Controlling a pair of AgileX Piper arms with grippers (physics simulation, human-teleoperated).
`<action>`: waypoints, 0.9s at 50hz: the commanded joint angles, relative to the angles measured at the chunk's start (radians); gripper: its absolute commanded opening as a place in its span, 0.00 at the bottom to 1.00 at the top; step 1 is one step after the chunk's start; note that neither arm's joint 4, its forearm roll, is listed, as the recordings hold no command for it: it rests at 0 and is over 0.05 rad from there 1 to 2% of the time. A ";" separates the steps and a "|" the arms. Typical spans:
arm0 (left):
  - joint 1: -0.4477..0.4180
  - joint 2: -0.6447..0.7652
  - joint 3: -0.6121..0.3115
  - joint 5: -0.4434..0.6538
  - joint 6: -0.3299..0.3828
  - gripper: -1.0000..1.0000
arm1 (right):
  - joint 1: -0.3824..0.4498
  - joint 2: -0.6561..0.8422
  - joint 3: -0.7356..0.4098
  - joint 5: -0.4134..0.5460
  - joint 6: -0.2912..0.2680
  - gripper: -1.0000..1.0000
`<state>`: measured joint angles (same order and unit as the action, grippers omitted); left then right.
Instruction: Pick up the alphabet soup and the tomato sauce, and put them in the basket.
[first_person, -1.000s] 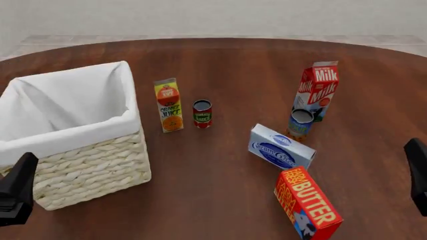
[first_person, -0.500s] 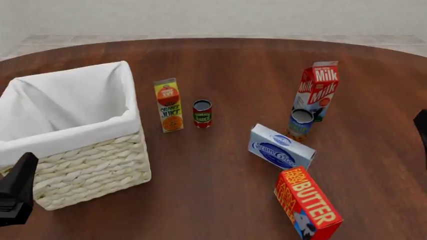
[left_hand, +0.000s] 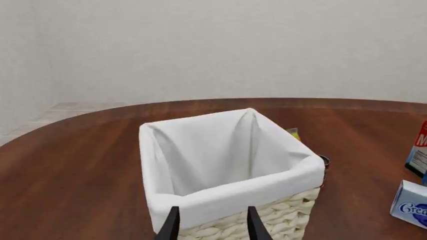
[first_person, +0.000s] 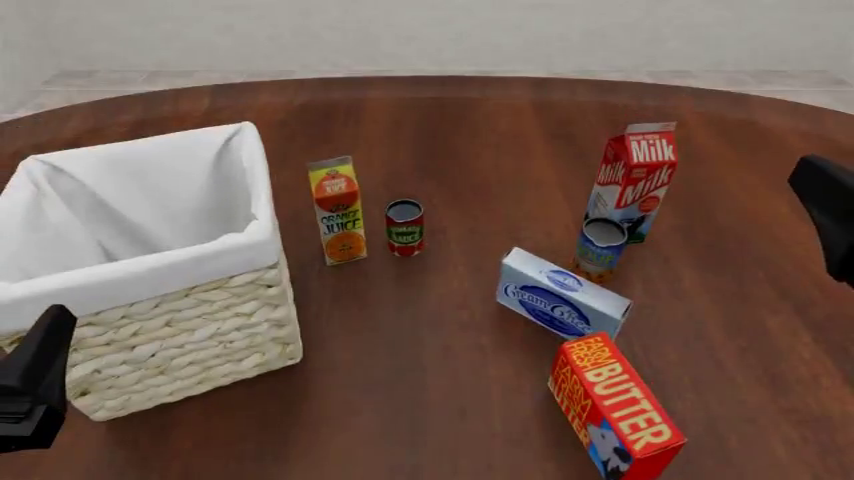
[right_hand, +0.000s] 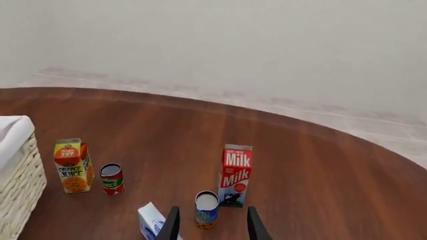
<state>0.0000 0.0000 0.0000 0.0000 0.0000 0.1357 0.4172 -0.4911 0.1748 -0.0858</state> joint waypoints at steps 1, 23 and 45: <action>0.000 0.000 0.000 0.000 0.000 1.00 | 0.038 0.098 -0.054 -0.004 -0.060 1.00; 0.000 0.000 0.000 0.000 0.000 1.00 | 0.067 0.306 -0.193 0.045 -0.037 1.00; 0.000 0.000 0.000 0.000 0.000 1.00 | 0.081 0.498 -0.302 0.102 -0.047 1.00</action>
<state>0.0000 0.0000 0.0000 0.0000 0.0000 0.2100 0.8387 -0.7441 0.2502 -0.1278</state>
